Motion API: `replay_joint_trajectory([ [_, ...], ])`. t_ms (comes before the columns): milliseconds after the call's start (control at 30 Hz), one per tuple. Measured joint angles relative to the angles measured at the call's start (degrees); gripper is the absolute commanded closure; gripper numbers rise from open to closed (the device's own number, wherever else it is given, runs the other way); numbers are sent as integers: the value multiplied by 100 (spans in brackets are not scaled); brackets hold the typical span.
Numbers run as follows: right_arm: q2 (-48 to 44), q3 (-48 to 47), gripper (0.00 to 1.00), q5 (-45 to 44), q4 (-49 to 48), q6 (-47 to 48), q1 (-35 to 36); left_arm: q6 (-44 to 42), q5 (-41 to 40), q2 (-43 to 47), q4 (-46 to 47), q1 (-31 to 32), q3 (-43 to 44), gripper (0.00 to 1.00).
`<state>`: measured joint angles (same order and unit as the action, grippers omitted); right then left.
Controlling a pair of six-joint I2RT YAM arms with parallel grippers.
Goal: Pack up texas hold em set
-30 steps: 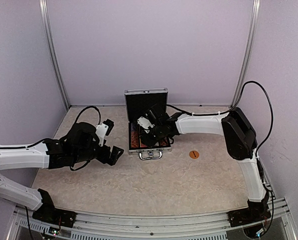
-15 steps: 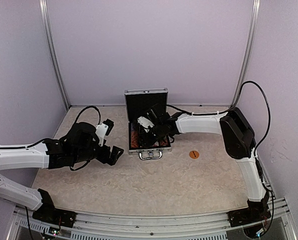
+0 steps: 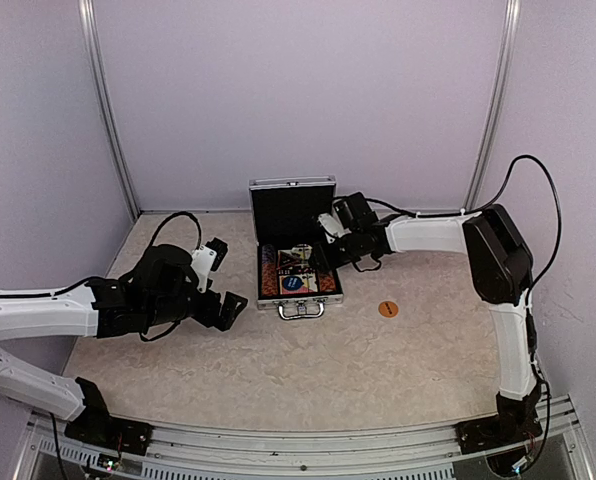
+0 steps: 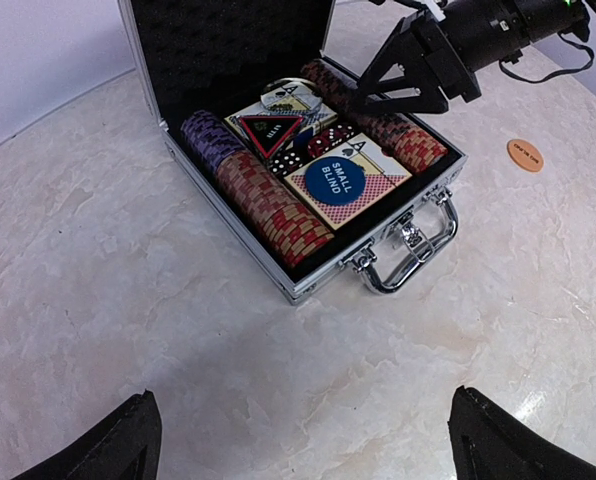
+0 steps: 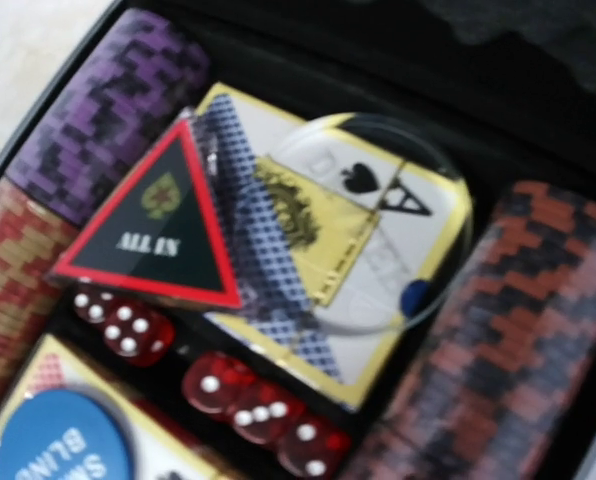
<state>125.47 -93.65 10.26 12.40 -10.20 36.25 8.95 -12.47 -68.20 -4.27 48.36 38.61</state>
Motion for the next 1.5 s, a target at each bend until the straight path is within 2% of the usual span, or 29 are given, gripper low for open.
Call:
replay_joint_trajectory([
  [67, 0, 0, 64, 2, 17, -39, 33, 0, 0, -2, 0, 0, 0, 1],
  [233, 55, -4, 67, -20, 61, -11, 109, 0, 2, -35, 4, 0, 0, 1],
  [700, 269, -162, 67, -627, 356, 313, 560, 0, 26, -221, 46, 0, 7, 1],
  [1033, 317, -247, 66, -490, 407, 509, 682, 2, 52, -221, 50, 2, 98, 1],
  [1267, 321, -273, 60, -483, 444, 595, 835, 7, 68, -221, 46, 31, 98, 1],
  [1500, 96, -55, 40, -999, 520, 577, 824, 7, 66, -221, 44, 39, 98, 1],
])
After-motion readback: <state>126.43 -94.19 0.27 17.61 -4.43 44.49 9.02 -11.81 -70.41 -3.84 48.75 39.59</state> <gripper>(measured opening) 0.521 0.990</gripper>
